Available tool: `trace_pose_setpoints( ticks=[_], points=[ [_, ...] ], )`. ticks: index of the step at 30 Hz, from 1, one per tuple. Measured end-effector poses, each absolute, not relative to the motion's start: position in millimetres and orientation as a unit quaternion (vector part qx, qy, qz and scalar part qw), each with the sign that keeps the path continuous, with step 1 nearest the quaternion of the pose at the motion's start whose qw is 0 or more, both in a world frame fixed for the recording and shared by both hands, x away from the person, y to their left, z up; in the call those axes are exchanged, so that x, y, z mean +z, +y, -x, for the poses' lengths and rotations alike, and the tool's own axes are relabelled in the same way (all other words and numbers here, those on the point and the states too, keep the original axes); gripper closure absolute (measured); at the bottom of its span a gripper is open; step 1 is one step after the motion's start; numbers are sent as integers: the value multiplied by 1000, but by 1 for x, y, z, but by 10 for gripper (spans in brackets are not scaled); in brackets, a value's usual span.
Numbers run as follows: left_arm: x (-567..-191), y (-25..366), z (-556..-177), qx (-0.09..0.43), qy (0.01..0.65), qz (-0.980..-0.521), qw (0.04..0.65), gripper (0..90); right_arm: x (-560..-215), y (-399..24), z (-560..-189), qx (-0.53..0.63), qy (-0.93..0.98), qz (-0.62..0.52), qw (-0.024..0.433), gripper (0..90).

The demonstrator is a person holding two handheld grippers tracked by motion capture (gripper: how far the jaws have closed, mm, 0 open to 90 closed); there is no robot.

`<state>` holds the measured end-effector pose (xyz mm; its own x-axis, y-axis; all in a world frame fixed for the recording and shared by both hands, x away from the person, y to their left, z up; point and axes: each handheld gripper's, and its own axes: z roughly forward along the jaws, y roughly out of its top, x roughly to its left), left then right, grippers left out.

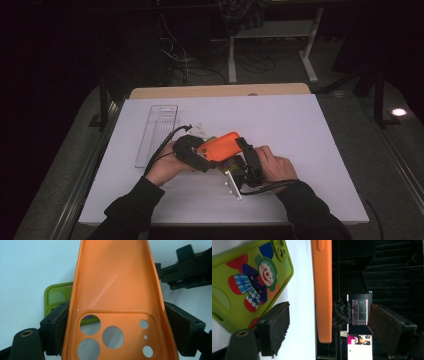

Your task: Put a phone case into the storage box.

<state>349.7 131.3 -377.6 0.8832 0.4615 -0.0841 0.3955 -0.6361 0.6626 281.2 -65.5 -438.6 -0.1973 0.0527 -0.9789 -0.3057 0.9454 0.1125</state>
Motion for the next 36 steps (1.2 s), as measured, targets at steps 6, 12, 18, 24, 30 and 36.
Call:
trace_pose_setpoints(
  ticks=[6,12,18,24,30,36],
  points=[
    [-378,132,-350,45,231,-906,352,162,-442,-61,-283,138,757,88,632,292],
    [-379,130,-349,47,230,-905,353,162,-442,-60,-281,140,752,95,637,390],
    [-379,131,-349,47,230,-906,353,162,-441,-59,-279,132,762,96,627,503],
    [-379,131,-350,49,230,-906,351,162,-442,-58,-276,130,762,104,626,638],
    [-379,131,-350,49,229,-909,346,162,-442,-57,-274,129,763,108,624,725],
    [-379,130,-349,48,230,-906,352,162,-440,-57,-273,124,769,111,618,773]
  ],
)
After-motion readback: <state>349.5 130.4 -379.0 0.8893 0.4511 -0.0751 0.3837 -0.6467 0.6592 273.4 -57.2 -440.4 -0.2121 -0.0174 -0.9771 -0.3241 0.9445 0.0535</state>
